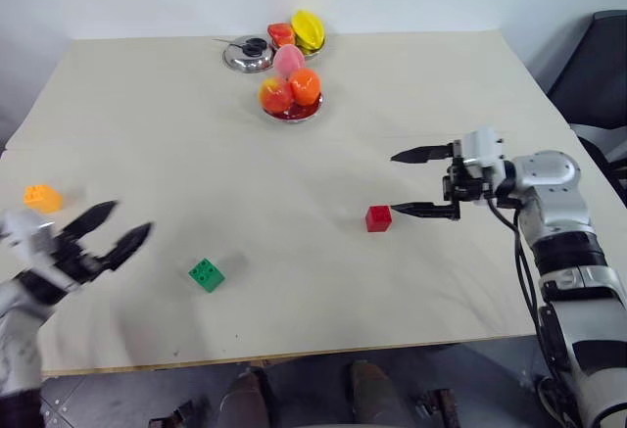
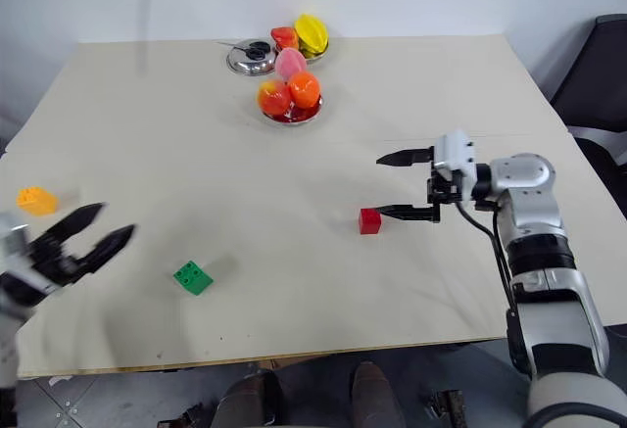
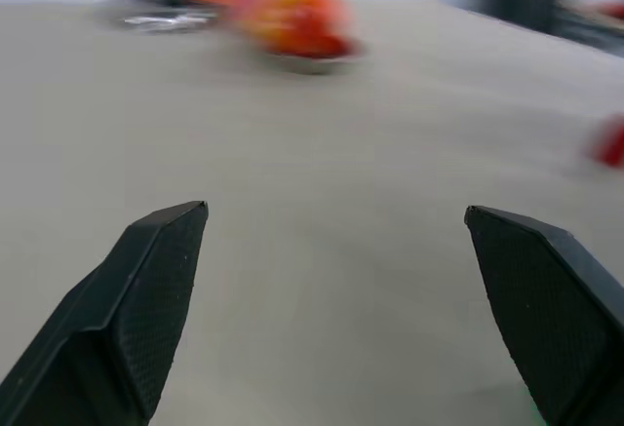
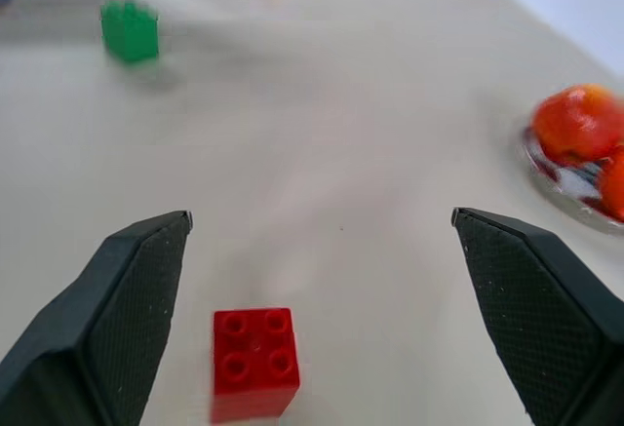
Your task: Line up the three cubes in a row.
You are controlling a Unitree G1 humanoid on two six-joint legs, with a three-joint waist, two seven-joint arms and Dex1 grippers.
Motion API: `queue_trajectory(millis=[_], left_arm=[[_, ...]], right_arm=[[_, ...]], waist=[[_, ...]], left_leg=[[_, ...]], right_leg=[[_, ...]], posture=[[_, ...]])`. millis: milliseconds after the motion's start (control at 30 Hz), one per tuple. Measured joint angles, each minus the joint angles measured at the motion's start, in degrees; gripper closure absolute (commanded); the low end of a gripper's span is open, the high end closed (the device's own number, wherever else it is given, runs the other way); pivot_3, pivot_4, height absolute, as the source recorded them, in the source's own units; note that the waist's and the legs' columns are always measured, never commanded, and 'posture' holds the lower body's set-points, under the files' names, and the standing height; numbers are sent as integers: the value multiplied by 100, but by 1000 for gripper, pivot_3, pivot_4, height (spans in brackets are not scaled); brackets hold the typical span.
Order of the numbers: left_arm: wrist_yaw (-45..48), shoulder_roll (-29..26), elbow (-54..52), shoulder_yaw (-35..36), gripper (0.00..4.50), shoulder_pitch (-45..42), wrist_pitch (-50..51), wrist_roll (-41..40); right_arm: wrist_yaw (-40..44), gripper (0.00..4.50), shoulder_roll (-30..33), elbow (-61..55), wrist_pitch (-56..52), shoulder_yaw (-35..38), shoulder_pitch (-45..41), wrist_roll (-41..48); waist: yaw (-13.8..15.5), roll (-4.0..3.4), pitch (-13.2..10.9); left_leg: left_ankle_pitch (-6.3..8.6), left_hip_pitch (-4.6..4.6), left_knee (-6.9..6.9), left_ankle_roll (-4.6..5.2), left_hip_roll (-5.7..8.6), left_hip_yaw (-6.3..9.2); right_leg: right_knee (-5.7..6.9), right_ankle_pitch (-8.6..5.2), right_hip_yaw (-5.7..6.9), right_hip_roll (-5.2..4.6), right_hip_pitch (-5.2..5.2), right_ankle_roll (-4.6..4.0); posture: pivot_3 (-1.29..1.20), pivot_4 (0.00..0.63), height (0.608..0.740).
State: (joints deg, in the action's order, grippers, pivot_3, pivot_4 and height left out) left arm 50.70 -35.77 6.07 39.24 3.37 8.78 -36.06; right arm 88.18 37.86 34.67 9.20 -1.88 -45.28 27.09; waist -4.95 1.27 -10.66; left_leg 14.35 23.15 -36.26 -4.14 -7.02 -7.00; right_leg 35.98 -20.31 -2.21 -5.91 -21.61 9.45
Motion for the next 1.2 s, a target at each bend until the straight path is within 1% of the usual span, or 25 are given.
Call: queue_trajectory(millis=[100,167,300,400,500,567,667,733,800,867,900,967,1067,1200], left_arm=[[-446,464,-58,575,0,604,-335,1],[-791,804,-110,867,0,892,-506,-7],[-1340,1306,-270,1293,0,1287,-765,-82],[-1582,1507,-319,1429,0,1370,-880,-199],[-1615,1486,-350,1409,0,1380,-882,-270],[-1411,1408,-583,1219,0,1473,-795,-323],[-897,1115,-1079,738,0,1624,-603,-398],[-216,481,-1309,358,0,1888,-420,-380],[524,-187,-1473,204,0,2182,-386,-272],[1088,-610,-1483,71,0,2387,-424,-102],[1197,-668,-1489,7,0,2388,-414,-73],[1319,-756,-1506,-340,0,2129,-298,-54],[1290,-780,-1461,-1068,0,1447,-261,255],[993,-474,-1200,-2045,0,416,-186,711]], right_arm=[[-67,35,-18,-804,-500,215,701,345],[-188,35,-101,-1363,-603,287,1082,464],[-602,35,-320,-2254,-819,474,1677,625],[-806,35,-467,-2496,-913,475,1766,634],[-880,35,-484,-2524,-915,477,1762,620],[-837,35,-484,-2461,-885,477,1747,583],[-713,35,-477,-2319,-783,477,1737,535],[-506,35,-332,-2310,-785,477,1742,540],[-297,35,-66,-2319,-801,525,1756,559],[-175,35,137,-2360,-804,666,1839,571],[-143,35,214,-2370,-806,693,1906,573],[-91,35,401,-2376,-815,711,2135,563],[-85,35,473,-2421,-801,730,2303,537],[-187,35,472,-2740,-843,737,2552,519]], waist=[[34,0,0],[69,2,0],[161,15,8],[204,22,12],[223,31,18],[223,34,19],[225,34,19],[213,33,18],[191,30,16],[181,23,15],[177,23,15],[179,22,14],[194,21,13],[248,20,13]], left_leg=[[3,1,-9,-1,0,0],[5,1,-23,-1,0,4],[6,0,-36,-1,0,8],[10,0,-40,-1,0,10],[17,0,-41,-2,0,11],[21,1,-43,-2,0,8],[22,1,-42,-3,0,7],[22,2,-39,-6,-5,7],[25,1,-34,-9,-6,3],[26,-4,-23,-11,-6,-1],[27,-5,-18,-12,-6,0],[26,-8,-11,-13,-7,1],[25,-8,-16,-14,-8,3],[25,-6,-25,-14,-9,4]], right_leg=[[-10,0,0,-1,-1,-1],[-7,-1,0,-1,0,-2],[-5,-1,0,-1,5,-2],[-4,-1,0,-1,7,-3],[-4,-1,1,-1,8,-5],[-5,-2,1,-1,8,-6],[-5,-2,1,0,6,-8],[-6,-5,2,6,2,-12],[-9,-7,1,6,1,-17],[-14,-10,1,6,0,-21],[-14,-11,1,6,0,-24],[-13,-14,2,7,0,-29],[-11,-13,2,9,2,-28],[-6,-11,2,12,1,-25]], posture=[[0,150,740],[0,150,740],[0,150,740],[0,150,740],[0,150,740],[0,150,740],[0,150,740],[0,150,740],[0,150,740],[0,150,740],[0,150,740],[0,150,740],[0,150,740],[0,150,740]])
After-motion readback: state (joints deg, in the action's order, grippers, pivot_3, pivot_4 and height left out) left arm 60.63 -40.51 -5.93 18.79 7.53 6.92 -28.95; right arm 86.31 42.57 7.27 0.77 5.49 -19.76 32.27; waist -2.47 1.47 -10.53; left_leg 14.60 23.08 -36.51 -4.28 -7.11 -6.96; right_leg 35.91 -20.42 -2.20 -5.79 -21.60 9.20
